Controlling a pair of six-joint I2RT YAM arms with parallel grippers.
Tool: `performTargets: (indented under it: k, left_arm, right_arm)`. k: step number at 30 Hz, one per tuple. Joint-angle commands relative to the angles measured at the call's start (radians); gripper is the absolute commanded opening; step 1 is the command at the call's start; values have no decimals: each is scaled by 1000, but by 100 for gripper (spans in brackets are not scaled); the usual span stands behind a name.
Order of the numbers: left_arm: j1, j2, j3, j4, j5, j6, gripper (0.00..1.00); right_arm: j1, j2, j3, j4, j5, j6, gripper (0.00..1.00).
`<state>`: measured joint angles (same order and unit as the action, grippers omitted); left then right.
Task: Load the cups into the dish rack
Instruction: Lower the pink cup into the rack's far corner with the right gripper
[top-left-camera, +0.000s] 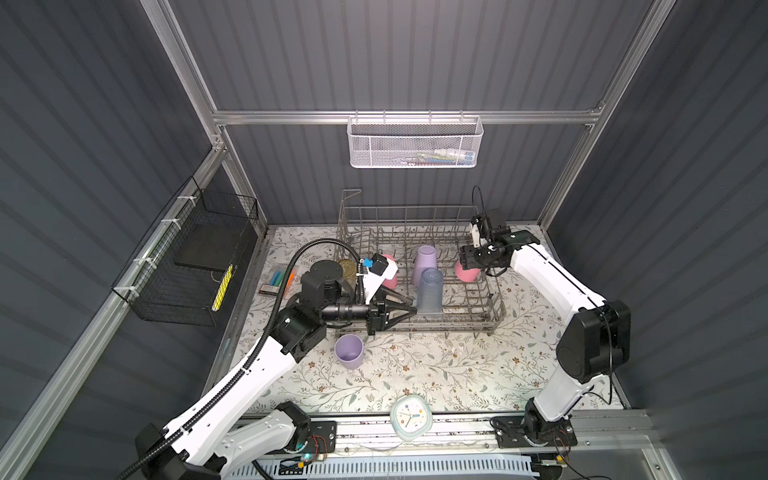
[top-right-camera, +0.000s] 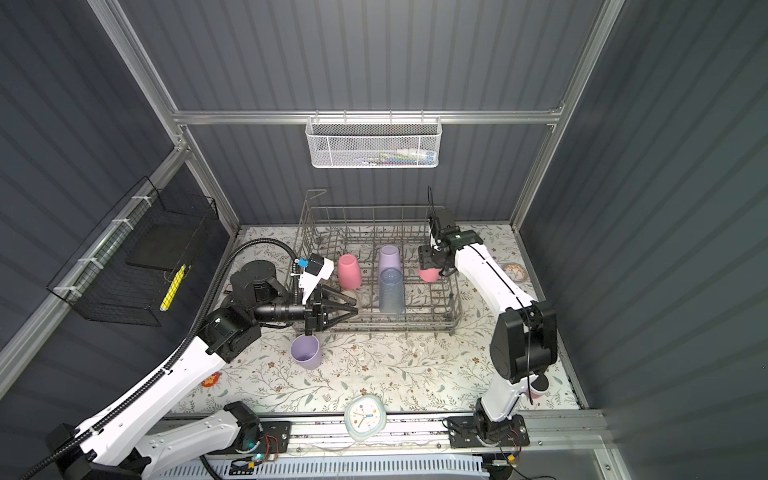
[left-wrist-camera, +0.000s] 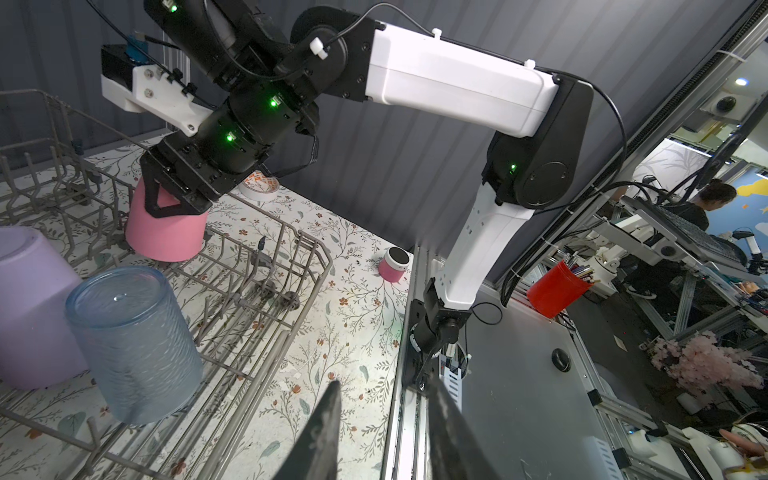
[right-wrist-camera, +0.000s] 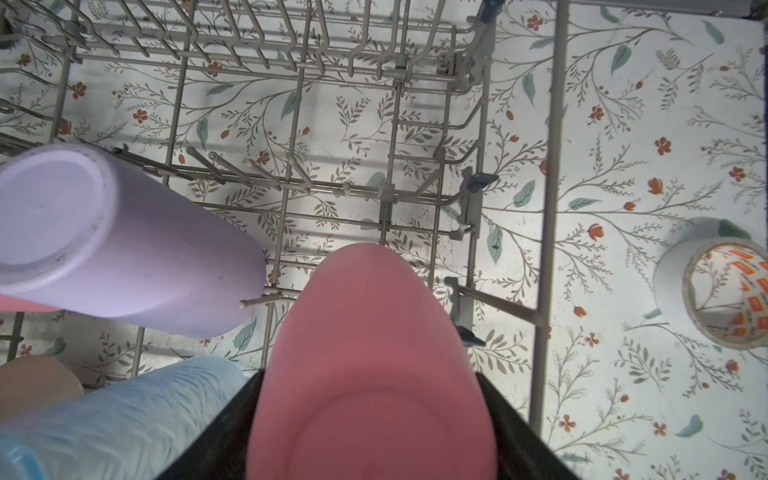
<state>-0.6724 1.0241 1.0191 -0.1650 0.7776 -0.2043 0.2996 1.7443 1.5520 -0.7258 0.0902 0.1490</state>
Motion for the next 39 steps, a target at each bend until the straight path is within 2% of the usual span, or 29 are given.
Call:
performTargets:
  k: [1,22,32,39]
  left_arm:
    - [3,5,-17,-11,14,25,35]
    - [4,35,-30,-12,37,43,35]
    - [4,41,-23,-22,37,50,35]
    - [4,47,-18,-26,37,51,34]
  right_arm:
    - [-4,20,18,4,2,-2,42]
    - [10,124,38,11,-7,16,53]
    - [18,123,35,17,18,25,73]
    - [18,97,21,29,35,28,82]
